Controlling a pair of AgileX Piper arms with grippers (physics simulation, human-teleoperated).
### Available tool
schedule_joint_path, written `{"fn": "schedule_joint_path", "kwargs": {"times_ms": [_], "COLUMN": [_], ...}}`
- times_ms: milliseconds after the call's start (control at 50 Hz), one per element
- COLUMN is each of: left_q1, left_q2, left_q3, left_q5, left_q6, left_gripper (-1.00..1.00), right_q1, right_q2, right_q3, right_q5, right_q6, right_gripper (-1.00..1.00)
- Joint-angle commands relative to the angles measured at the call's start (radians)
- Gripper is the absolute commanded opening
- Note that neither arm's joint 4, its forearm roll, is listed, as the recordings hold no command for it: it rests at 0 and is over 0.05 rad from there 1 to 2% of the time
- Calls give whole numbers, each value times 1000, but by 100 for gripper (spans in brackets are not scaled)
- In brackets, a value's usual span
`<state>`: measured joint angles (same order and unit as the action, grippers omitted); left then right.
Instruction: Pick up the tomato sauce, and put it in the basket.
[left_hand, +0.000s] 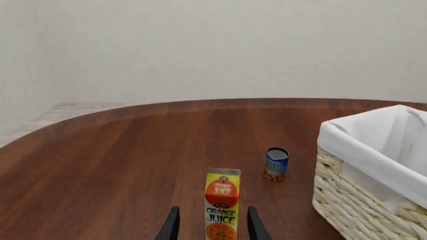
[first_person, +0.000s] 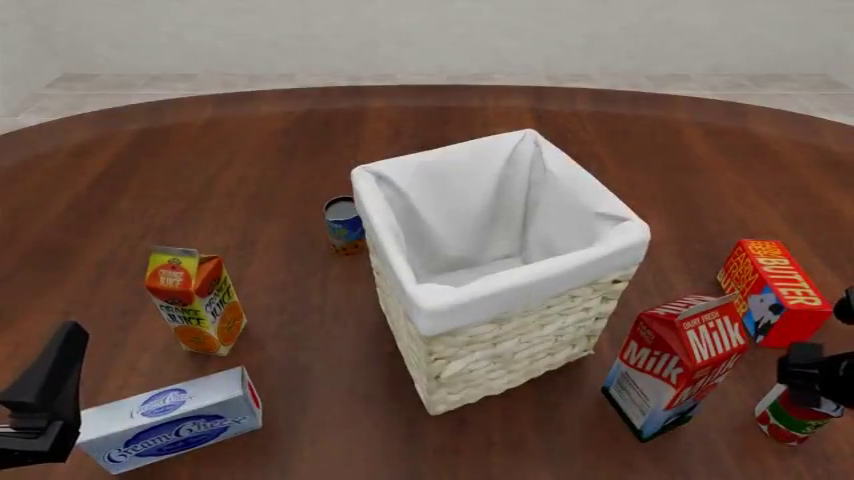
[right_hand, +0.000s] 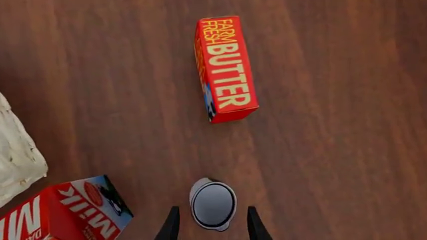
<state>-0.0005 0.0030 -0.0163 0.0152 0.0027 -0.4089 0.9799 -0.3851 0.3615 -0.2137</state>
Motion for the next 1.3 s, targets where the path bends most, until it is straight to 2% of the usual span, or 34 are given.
{"fn": "schedule_joint_path", "kwargs": {"times_ms": [20, 460, 520, 1200, 1300], "left_q1": [0, 0, 0, 0, 0], "left_q2": [1, 0, 0, 0, 0], "left_q3": [3, 0, 0, 0, 0], "left_q5": [-4, 0, 0, 0, 0], "left_q6": [0, 0, 0, 0, 0], "left_gripper": [100, 100, 100, 100, 100], "right_q1": [-6, -26, -41, -54, -41], "right_q2": [52, 201, 231, 318, 293], "right_q3": [14, 54, 52, 83, 83], "right_q5": [-52, -200, -222, -292, -277], "right_q6": [-7, -17, -40, -53, -42], "right_gripper": [100, 100, 100, 100, 100]}}
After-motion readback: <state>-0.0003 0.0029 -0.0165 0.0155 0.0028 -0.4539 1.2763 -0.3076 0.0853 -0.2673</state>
